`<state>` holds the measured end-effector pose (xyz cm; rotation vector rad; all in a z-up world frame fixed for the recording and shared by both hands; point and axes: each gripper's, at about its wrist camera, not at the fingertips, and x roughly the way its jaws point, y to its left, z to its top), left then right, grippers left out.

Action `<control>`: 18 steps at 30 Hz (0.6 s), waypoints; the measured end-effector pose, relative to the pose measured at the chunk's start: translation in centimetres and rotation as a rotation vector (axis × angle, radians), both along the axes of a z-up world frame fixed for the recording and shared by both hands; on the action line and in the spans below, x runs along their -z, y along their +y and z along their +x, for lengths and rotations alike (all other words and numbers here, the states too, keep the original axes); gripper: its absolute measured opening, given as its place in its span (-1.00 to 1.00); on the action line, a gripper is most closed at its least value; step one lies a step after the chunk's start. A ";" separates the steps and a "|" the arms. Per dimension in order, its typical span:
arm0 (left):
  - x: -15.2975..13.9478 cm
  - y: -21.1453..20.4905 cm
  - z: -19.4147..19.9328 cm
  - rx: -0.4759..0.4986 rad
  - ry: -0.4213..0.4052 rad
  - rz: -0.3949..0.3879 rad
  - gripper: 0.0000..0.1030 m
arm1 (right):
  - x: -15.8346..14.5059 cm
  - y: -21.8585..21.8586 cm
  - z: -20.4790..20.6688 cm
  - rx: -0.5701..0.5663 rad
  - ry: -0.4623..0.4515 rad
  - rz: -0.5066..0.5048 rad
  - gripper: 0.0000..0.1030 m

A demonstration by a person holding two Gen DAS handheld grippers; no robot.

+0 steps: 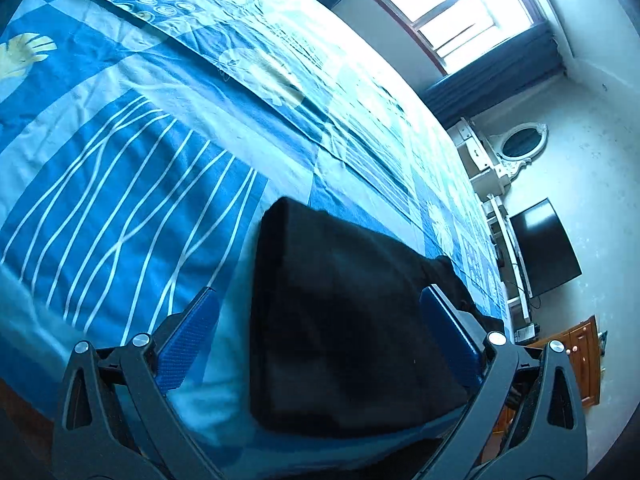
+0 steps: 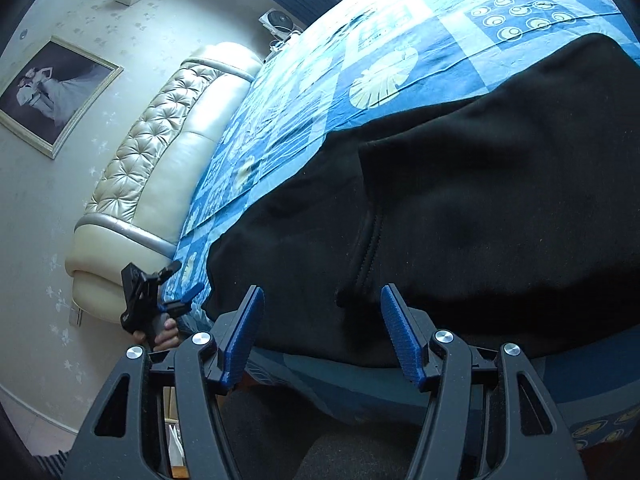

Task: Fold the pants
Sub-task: 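Grasp the folded pants edge with the left gripper and lift it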

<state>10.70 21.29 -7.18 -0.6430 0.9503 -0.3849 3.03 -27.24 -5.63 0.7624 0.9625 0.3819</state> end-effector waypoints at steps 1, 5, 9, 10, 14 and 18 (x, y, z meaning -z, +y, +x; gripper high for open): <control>0.1 -0.2 0.6 0.011 -0.013 -0.001 0.95 | 0.2 0.1 0.1 -0.002 0.005 0.003 0.18; 0.2 -1.2 3.5 0.053 -0.056 -0.005 0.95 | 0.7 0.5 0.0 -0.016 0.018 -0.001 0.18; 2.2 -1.6 6.5 0.093 0.003 0.013 0.95 | 1.0 0.8 -0.1 -0.026 0.029 -0.013 0.18; 2.8 -1.4 6.8 0.116 0.021 -0.001 0.95 | 1.0 0.8 -0.1 -0.022 0.028 -0.011 0.18; 3.1 -1.1 6.0 0.225 0.006 -0.084 0.89 | 1.0 1.0 -0.1 -0.026 0.028 0.005 0.18; 3.8 -2.3 3.9 0.332 0.021 -0.217 0.60 | 1.5 1.8 0.2 -0.047 0.042 0.013 0.18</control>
